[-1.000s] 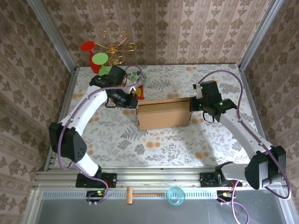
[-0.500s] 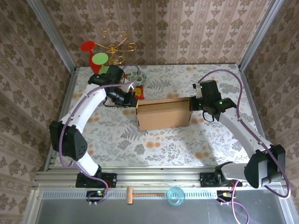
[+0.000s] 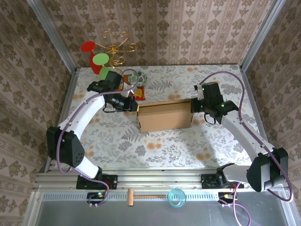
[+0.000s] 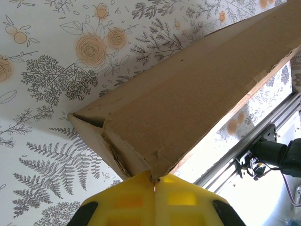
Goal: Fold the paper box
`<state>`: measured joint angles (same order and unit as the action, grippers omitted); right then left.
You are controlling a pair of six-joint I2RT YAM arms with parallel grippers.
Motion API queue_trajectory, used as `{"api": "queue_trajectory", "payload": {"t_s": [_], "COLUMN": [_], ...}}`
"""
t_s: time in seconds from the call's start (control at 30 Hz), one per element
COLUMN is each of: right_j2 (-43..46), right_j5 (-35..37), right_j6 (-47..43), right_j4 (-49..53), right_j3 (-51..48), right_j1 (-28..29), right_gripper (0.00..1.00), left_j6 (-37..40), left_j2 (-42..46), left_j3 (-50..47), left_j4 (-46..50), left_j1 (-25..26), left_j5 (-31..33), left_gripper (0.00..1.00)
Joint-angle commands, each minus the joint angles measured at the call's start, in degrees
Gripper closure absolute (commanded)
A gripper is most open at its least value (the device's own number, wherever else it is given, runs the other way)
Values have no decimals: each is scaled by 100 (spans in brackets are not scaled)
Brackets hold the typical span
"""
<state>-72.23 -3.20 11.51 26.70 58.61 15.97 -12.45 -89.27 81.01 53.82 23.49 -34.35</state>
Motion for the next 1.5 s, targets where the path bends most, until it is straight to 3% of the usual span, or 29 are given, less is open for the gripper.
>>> {"api": "queue_trajectory", "payload": {"t_s": [0.0, 0.87, 1.13, 1.47], "right_j2": [41, 429, 637, 902], "right_j5": [-231, -54, -14, -2], "right_j6": [-162, -408, 308, 1491], "right_j4": [197, -79, 277, 840], "right_j3": [-311, -883, -484, -73], "right_j1": [56, 62, 56, 32], "right_gripper": [100, 100, 74, 53], "left_j6": [4, 146, 118, 71], "left_j2": [116, 308, 318, 308], "left_j3": [-162, -551, -547, -516], "left_j4": [-95, -149, -197, -222], "left_j1": [-8, 406, 521, 602], "left_j5": [-91, 599, 744, 867], "left_gripper": [100, 100, 100, 100]}}
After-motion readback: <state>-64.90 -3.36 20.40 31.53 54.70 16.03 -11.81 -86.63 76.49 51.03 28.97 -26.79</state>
